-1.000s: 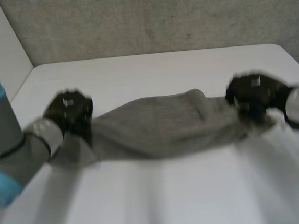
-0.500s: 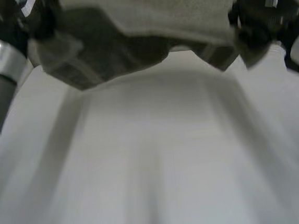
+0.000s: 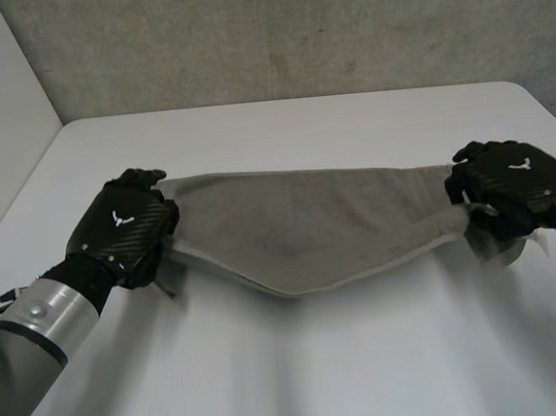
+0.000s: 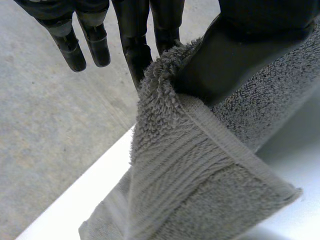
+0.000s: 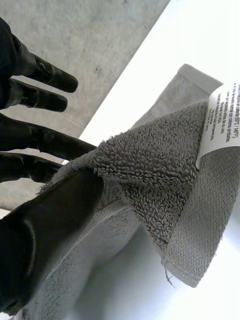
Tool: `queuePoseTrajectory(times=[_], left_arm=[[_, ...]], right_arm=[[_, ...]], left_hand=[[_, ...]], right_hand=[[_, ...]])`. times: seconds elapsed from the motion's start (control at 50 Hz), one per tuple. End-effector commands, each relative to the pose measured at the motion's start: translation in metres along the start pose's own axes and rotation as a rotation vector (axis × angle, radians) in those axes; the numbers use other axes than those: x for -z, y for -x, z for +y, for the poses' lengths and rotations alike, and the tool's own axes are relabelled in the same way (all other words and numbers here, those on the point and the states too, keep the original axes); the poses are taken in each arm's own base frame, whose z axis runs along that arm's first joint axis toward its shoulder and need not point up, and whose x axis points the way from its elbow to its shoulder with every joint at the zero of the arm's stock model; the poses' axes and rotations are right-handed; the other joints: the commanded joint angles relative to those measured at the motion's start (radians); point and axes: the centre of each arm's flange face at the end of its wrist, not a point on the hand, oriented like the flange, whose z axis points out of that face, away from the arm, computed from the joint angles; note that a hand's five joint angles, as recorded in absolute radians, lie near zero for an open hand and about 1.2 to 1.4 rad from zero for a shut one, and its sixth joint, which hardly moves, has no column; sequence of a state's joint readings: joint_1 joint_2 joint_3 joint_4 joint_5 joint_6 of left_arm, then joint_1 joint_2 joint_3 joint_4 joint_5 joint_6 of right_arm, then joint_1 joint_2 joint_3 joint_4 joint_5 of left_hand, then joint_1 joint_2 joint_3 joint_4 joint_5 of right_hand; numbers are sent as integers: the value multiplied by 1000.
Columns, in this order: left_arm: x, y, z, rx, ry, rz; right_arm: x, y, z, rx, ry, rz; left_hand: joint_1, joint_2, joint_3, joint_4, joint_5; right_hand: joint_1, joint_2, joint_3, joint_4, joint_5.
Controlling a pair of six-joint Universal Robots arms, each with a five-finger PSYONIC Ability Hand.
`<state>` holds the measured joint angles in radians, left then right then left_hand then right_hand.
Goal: Fold the towel.
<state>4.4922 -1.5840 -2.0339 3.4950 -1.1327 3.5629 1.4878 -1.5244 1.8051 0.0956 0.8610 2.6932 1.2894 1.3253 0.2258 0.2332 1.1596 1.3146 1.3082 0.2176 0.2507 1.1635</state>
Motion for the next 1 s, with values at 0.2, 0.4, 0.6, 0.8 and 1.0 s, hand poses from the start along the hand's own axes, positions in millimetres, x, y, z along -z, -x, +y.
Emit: queuePoseTrajectory(times=[0.2, 0.4, 0.6, 0.8, 1.0], left_arm=[[-31, 0, 30, 52, 128, 51], [-50, -3, 39, 54, 150, 50], [-70, -10, 32, 34, 115, 61], [-74, -15, 27, 29, 106, 55], [-68, -23, 29, 32, 119, 72]], right_arm=[[-42, -18, 32, -21, 103, -71], [-59, -28, 54, 13, 164, -16], [-76, -30, 56, 35, 121, 119], [-60, -12, 20, 34, 58, 146], [-45, 30, 8, -15, 64, 54]], left_hand=[[107, 71, -51, -59, 62], [107, 71, -51, -59, 62], [107, 71, -51, -59, 62], [107, 71, -51, -59, 62], [107, 71, -51, -59, 62]], right_hand=[[82, 88, -43, -76, 58], [10, 16, -43, -76, -13], [-690, -683, -43, -76, -713], [-1007, -1000, -43, -76, -1030], [-995, -988, -43, -76, -1018]])
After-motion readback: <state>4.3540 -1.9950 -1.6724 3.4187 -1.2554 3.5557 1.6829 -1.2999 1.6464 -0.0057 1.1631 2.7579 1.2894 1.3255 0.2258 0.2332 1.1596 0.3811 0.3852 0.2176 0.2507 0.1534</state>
